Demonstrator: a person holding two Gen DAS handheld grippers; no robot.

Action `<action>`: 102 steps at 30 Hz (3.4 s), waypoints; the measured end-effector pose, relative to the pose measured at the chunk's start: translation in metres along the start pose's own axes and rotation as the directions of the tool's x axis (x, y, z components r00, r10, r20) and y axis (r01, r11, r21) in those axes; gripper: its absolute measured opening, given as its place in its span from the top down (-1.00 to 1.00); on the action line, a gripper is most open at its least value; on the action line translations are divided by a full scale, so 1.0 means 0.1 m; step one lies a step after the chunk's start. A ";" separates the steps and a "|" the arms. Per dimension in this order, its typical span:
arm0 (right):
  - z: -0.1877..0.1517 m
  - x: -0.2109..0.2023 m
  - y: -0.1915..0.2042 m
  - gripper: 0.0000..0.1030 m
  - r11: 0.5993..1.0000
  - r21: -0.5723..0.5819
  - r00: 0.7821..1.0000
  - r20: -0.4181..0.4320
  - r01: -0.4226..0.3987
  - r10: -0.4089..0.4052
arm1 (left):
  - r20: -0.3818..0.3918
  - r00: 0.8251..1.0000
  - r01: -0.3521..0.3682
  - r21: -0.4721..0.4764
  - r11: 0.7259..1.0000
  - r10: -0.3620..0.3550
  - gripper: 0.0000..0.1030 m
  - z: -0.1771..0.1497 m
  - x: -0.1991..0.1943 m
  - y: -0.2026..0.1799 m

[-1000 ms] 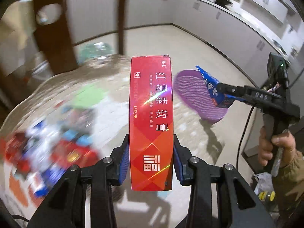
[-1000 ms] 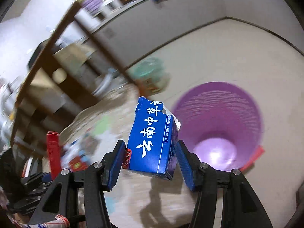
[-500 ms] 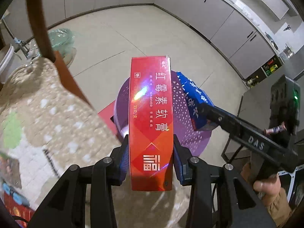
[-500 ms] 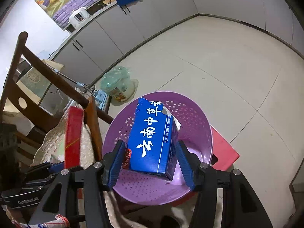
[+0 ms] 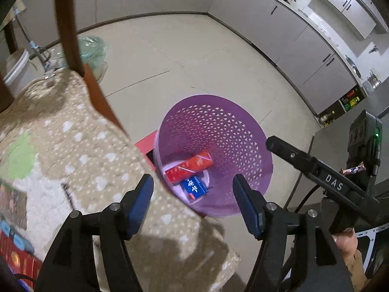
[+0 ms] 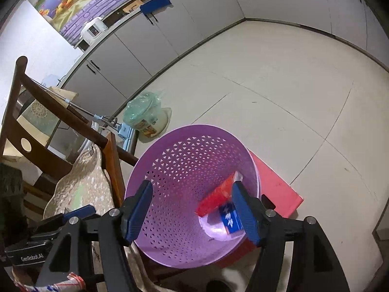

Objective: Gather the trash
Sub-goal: 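Carry both boxes to the purple basket and open both tools over it, then return both tools to the mat and approach the remaining trash, then grasp the blue toothpaste box with the left tool while the right grasps the red SHUANGXI box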

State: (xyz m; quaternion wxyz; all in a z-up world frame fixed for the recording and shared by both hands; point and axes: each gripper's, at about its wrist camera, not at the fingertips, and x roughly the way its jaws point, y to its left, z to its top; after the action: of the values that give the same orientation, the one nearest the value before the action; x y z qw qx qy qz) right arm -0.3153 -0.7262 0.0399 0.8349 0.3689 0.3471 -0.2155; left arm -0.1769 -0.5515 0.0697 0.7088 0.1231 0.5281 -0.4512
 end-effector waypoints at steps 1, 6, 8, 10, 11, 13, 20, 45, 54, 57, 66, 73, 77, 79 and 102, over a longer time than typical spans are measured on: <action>-0.01 -0.01 -0.01 -0.39 1.000 -0.004 1.000 0.002 0.000 0.000 | 0.006 1.000 -0.005 -0.006 1.000 0.005 -0.29 -0.06 -0.06 0.01; -0.08 -0.14 0.13 -0.41 0.999 -0.035 1.000 0.016 -0.002 0.003 | 0.053 0.997 -0.058 -0.006 0.998 0.058 -0.30 -0.35 -0.41 0.10; -0.12 -0.18 0.21 -0.42 0.999 -0.046 1.000 0.020 -0.010 0.011 | 0.072 0.994 -0.085 0.001 0.996 0.085 -0.31 -0.49 -0.56 0.15; -0.16 -0.22 0.30 -0.43 0.998 -0.059 1.000 0.019 -0.021 0.022 | 0.089 0.990 -0.106 -0.005 0.994 0.106 -0.35 -0.62 -0.71 0.24; -0.18 -0.23 0.37 -0.44 0.997 -0.067 0.999 0.017 -0.026 0.028 | 0.099 0.988 -0.118 -0.016 0.993 0.119 -0.37 -0.71 -0.80 0.32; -0.25 -0.25 0.51 -0.45 0.995 -0.091 0.999 0.009 -0.036 0.037 | 0.110 0.985 -0.129 -0.046 0.991 0.134 -0.37 -0.85 -0.97 0.50; -0.56 -0.25 1.08 -0.48 0.981 -0.179 0.996 -0.037 -0.082 0.077 | 0.154 0.960 -0.201 -0.212 0.956 0.236 -0.38 -1.44 -1.56 1.25; -1.80 0.18 2.72 -0.56 0.854 -0.454 0.944 -0.309 -0.256 0.118 | 0.101 0.922 -0.273 -0.517 0.811 0.374 -0.52 -2.15 -1.80 2.93; -1.82 0.31 2.74 -0.57 0.846 -0.461 0.936 -0.334 -0.266 0.112 | 0.083 0.942 -0.230 -0.544 0.807 0.325 0.10 -2.09 -1.61 3.05; -1.83 0.39 2.82 -0.57 0.831 -0.478 0.931 -0.345 -0.284 0.119 | 0.080 0.943 -0.235 -0.525 0.818 0.322 0.10 -2.24 -1.71 3.01; -1.85 0.74 3.08 -0.63 0.759 -0.559 0.916 -0.383 -0.333 0.120 | 0.053 0.959 -0.211 -0.524 0.825 0.279 0.07 -2.79 -1.98 2.95; -1.94 1.10 3.30 -0.63 0.730 -0.579 0.894 -0.438 -0.363 0.096 | 0.066 0.946 -0.233 -0.544 0.806 0.318 -0.13 -2.69 -1.95 3.08; -2.00 1.10 3.37 -0.58 0.722 -0.591 0.896 -0.434 -0.358 0.089 | 0.046 0.924 -0.304 -0.511 0.804 0.379 -0.20 -2.64 -1.87 3.09; -2.01 1.08 3.37 -0.37 0.727 -0.574 0.886 -0.452 -0.377 0.102 | 0.027 0.911 -0.349 -0.483 0.803 0.412 -0.20 -2.63 -1.80 3.04; -1.86 0.18 2.80 -0.19 0.814 -0.420 0.893 -0.380 -0.400 0.242 | 0.127 0.864 -0.398 -0.421 0.815 0.487 0.11 -2.63 -2.32 2.29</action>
State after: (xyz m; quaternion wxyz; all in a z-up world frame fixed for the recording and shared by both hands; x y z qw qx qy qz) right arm -0.2092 -0.4076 0.0667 0.8599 0.2292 0.4481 0.0855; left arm -0.1765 -0.1333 0.0915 0.8606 0.0506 0.4766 -0.1724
